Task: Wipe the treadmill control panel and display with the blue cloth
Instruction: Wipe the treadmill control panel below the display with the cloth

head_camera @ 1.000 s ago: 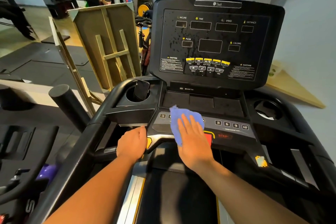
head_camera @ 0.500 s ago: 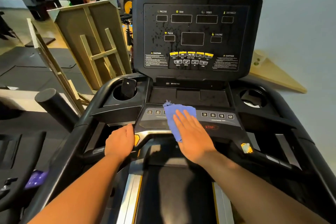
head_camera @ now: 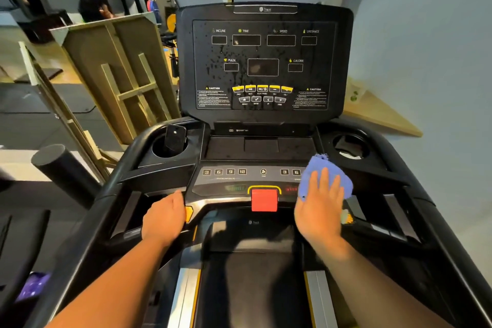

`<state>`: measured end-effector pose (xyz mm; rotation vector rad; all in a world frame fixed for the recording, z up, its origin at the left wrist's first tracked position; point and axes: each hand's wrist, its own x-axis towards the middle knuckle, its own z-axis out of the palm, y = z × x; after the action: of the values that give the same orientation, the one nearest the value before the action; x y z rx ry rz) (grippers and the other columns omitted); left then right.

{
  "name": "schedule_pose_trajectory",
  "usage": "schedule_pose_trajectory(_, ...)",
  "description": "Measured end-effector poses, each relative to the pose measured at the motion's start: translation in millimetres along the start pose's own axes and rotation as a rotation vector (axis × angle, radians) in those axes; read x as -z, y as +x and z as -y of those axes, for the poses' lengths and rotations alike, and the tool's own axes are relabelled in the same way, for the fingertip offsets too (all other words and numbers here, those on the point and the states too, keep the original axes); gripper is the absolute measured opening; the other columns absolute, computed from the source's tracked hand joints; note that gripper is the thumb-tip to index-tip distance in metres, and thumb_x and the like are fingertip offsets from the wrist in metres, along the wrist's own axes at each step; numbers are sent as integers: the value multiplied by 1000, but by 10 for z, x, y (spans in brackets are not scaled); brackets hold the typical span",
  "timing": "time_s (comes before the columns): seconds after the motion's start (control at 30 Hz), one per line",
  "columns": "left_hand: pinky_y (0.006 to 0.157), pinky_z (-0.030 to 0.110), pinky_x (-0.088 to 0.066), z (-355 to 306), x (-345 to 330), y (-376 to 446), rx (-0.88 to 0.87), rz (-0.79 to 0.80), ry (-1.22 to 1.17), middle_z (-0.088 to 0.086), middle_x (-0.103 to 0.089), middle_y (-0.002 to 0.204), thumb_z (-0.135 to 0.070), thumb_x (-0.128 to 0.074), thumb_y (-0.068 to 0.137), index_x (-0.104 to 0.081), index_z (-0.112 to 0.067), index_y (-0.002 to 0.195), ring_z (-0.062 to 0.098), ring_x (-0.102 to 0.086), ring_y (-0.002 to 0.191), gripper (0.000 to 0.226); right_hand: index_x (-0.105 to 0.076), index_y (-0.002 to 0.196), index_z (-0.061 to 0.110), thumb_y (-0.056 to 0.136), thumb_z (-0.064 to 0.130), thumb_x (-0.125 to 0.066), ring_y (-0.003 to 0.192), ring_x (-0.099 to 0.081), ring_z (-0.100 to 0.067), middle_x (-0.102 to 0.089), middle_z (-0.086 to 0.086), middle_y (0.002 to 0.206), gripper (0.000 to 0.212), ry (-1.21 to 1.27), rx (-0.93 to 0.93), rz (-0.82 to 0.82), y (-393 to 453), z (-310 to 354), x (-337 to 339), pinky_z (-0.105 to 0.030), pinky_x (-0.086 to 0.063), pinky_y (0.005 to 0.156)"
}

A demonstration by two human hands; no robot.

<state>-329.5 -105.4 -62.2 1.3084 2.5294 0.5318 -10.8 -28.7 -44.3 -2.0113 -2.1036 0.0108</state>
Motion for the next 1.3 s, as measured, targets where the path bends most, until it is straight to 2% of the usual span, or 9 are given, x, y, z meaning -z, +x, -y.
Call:
schedule_pose_trajectory(0.13, 58, 29, -36, -24, 13, -24, 15, -18, -41, 4, -64, 72, -31, -25, 108, -61, -16, 78, 14, -58, 65, 50, -1, 159, 12, 100, 42, -42, 151, 8, -45, 7, -16, 167, 78, 0, 177, 90, -11, 715, 32, -56, -1, 123)
schedule_pose_trajectory(0.23, 54, 26, -33, -8, 0, -28, -8, -25, 0, -2, -59, 68, -29, -27, 109, -54, -20, 76, 10, -54, 61, 43, -4, 160, 16, 101, 40, -42, 151, 10, -43, 6, -10, 168, 74, 2, 500, 157, -25, 1171, 13, -57, -2, 123)
schedule_pose_trajectory(0.37, 65, 33, -38, -13, 22, -20, -13, -36, 19, -6, -50, 68, -26, -28, 106, -45, -24, 75, 12, -48, 61, 35, -17, 159, 23, 100, 31, -47, 154, 6, -28, -6, 1, 168, 67, 105, 837, 210, -16, 1131, -77, -47, 5, 124)
schedule_pose_trajectory(0.47, 61, 31, -39, -9, 23, -31, -39, -34, 13, -4, -55, 68, -27, -26, 107, -52, -22, 79, 12, -53, 62, 39, -24, 157, 19, 97, 26, -47, 154, -6, -21, -12, 3, 166, 65, 167, 791, 177, 76, 607, -109, -42, -2, 125)
schedule_pose_trajectory(0.6, 73, 37, -41, -57, 65, -38, 33, 0, -50, 3, -62, 77, -35, -25, 105, -64, -18, 81, 25, -59, 76, 49, -47, 141, 10, 91, 14, -56, 139, -40, -26, -45, -5, 149, 51, 181, 390, 28, 231, 73, -56, -45, -29, 119)
schedule_pose_trajectory(0.73, 72, 36, -41, -62, 82, -53, 32, -7, -70, 5, -65, 79, -36, -25, 105, -64, -17, 79, 23, -59, 74, 51, -23, 156, 8, 97, 25, -54, 153, -10, -34, -19, -10, 165, 70, 102, 255, 15, 276, 486, -25, -45, -9, 125)
schedule_pose_trajectory(0.83, 72, 36, -43, -61, 76, -51, 17, -19, -75, 4, -65, 77, -35, -25, 106, -64, -17, 78, 20, -59, 72, 51, -5, 159, 15, 101, 36, -45, 153, 5, -38, -1, -7, 168, 74, 44, 408, 102, 244, 1057, 6, -48, 1, 123)
schedule_pose_trajectory(1.03, 70, 36, -43, -41, 50, -30, 6, -4, -69, -1, -61, 72, -35, -29, 106, -58, -24, 73, 24, -59, 72, 45, -14, 160, 18, 99, 34, -47, 152, 10, -38, -4, -5, 168, 70, -26, 905, 233, -26, 1874, -158, -54, 2, 123)
schedule_pose_trajectory(1.3, 75, 39, -47, -47, 53, -32, -1, -29, -86, 6, -65, 77, -34, -24, 106, -61, -17, 75, 28, -62, 76, 52, -14, 160, 17, 93, 24, -51, 154, 6, -22, -6, 0, 168, 77, 30, 1027, 135, 59, 871, -256, -42, 0, 126)
